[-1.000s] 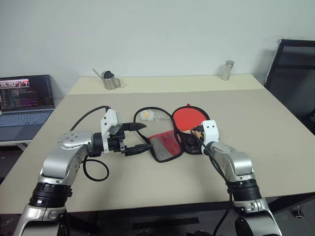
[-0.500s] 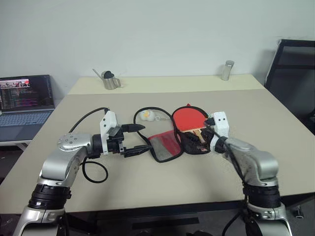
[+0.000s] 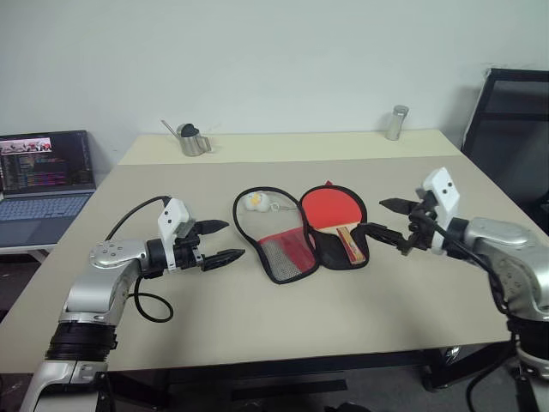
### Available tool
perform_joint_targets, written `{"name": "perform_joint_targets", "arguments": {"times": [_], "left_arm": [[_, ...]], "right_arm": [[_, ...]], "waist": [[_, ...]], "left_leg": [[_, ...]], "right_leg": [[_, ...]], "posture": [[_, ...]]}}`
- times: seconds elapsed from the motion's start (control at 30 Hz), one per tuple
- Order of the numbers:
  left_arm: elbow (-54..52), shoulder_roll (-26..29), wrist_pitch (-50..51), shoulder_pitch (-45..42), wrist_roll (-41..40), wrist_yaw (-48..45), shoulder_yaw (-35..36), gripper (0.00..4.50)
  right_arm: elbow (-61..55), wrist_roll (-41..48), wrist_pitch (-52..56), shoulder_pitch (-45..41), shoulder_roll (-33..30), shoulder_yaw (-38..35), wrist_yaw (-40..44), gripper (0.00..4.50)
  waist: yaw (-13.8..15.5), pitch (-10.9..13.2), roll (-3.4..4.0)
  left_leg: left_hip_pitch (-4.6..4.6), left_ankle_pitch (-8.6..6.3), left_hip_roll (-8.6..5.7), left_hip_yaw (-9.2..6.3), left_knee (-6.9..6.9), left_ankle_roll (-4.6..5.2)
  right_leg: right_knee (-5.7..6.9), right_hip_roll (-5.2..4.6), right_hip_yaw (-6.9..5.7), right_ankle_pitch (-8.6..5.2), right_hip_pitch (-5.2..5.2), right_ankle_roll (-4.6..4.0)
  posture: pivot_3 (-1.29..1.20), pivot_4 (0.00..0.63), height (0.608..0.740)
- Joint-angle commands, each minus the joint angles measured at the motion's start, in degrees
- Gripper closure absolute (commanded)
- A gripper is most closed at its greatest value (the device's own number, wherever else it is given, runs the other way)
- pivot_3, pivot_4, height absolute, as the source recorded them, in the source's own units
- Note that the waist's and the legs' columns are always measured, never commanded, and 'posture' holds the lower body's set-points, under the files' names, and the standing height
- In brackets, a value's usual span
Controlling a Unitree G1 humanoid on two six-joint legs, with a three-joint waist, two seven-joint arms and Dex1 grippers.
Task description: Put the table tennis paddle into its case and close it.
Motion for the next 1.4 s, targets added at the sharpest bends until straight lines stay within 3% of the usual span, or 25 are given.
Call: {"name": "perform_joint_targets", "arguments": {"times": [0.03, 0.4, 0.77, 1.2, 1.4], "left_arm": [[4.36, 0.21, -3.98, -2.94, 3.96, 1.95, -0.38, 0.00], [26.25, -6.11, -6.20, -15.04, 10.73, 2.92, -4.55, 0.00], [50.58, -12.74, -16.10, -27.66, 19.36, 5.73, -8.17, 0.00], [55.40, -19.08, -17.48, -40.55, 17.01, 0.72, -3.38, 0.00], [58.05, -26.47, -18.54, -44.94, 18.56, 2.78, -3.48, 0.00]], "right_arm": [[-2.63, 3.35, -0.98, -1.62, -2.59, -0.21, 4.26, 0.03], [-3.46, 2.55, -2.73, 0.46, -3.97, 2.38, 5.07, 0.03], [-3.84, 2.23, -2.87, 0.36, -4.39, 3.14, 4.10, 0.03], [-7.53, 6.46, 3.85, 3.92, -10.60, -3.25, 2.64, 0.03], [-9.66, 8.14, 6.27, 8.52, -13.99, -9.13, 1.16, 0.03]], "waist": [[0.01, 0.00, -0.01], [0.60, 0.04, -0.11], [0.82, 0.09, -0.19], [1.23, 0.31, -0.57], [1.32, 0.33, -0.61]], "left_leg": [[0.00, 0.00, 0.01, 0.00, 0.00, 0.00], [-0.06, 0.00, 0.00, 0.08, 0.07, 0.00], [-0.08, 0.00, -0.08, 0.15, 0.09, 0.00], [-0.16, 0.00, -0.07, 0.15, 0.12, -0.01], [-0.17, 0.00, -0.08, 0.12, 0.18, -0.01]], "right_leg": [[0.00, 0.00, -0.01, 0.00, 0.00, 0.00], [0.01, -0.04, -0.09, 0.01, 0.01, 0.01], [0.03, -0.02, -0.14, 0.01, 0.00, 0.01], [0.00, -0.06, -0.17, 0.01, 0.00, 0.01], [0.02, -0.07, -0.21, 0.02, 0.03, 0.02]], "posture": [[0.00, 0.150, 0.740], [0.00, 0.150, 0.740], [0.00, 0.150, 0.740], [0.00, 0.150, 0.740], [0.00, 0.150, 0.740]]}}
